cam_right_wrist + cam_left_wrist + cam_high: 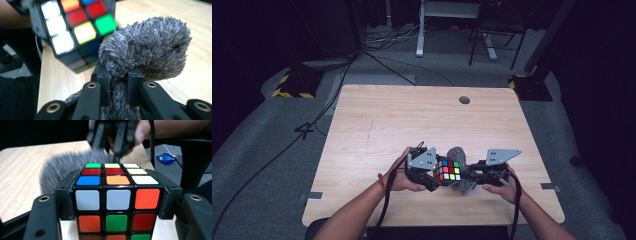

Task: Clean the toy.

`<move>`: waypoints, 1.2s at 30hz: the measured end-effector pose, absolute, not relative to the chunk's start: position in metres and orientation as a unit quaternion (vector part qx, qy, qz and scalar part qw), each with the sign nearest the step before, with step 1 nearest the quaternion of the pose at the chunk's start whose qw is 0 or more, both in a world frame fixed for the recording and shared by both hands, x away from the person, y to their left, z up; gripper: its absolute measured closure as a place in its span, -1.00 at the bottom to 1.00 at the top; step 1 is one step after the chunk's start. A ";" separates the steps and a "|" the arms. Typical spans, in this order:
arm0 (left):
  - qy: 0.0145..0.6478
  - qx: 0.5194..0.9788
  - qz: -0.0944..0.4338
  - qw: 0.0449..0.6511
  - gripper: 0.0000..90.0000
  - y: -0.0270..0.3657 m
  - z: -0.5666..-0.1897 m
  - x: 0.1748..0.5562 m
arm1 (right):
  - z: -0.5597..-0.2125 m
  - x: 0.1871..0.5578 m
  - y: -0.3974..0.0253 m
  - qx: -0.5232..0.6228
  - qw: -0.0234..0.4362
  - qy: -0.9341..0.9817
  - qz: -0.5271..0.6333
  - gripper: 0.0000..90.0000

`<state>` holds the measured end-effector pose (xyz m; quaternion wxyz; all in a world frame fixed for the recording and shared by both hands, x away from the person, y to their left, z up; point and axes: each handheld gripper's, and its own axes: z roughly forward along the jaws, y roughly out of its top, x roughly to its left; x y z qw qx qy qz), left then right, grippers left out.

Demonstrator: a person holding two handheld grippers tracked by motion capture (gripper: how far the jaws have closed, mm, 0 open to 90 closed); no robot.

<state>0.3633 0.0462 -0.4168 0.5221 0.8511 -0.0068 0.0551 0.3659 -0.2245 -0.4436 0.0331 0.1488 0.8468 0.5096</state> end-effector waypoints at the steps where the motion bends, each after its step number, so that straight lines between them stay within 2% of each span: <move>1: -0.006 0.850 0.059 0.524 -0.25 0.047 -0.416 0.362 | -0.445 0.365 -0.224 0.145 0.027 0.847 0.511 0.71; 9: 0.006 0.840 0.068 0.539 -0.25 0.053 -0.411 0.364 | -0.448 0.358 -0.219 0.114 -0.007 0.853 0.510 0.71; 14: 0.007 0.843 0.070 0.533 -0.25 0.057 -0.412 0.367 | -0.445 0.354 -0.216 0.104 -0.001 0.854 0.510 0.71; 17: 0.013 0.845 0.063 0.531 -0.25 0.058 -0.416 0.369 | -0.438 0.354 -0.222 0.106 0.010 0.844 0.526 0.70; 21: 0.010 0.849 0.053 0.526 -0.25 0.056 -0.419 0.366 | -0.426 0.354 -0.227 0.119 0.057 0.837 0.531 0.70; 23: -0.001 0.850 0.051 0.525 -0.25 0.052 -0.417 0.362 | -0.423 0.357 -0.231 0.130 0.067 0.830 0.538 0.70; 31: -0.024 0.839 0.049 0.541 -0.25 0.046 -0.407 0.352 | -0.445 0.361 -0.220 0.128 0.040 0.855 0.501 0.70; 36: -0.009 0.835 0.051 0.547 -0.25 0.053 -0.407 0.357 | -0.449 0.357 -0.214 0.117 0.011 0.857 0.502 0.70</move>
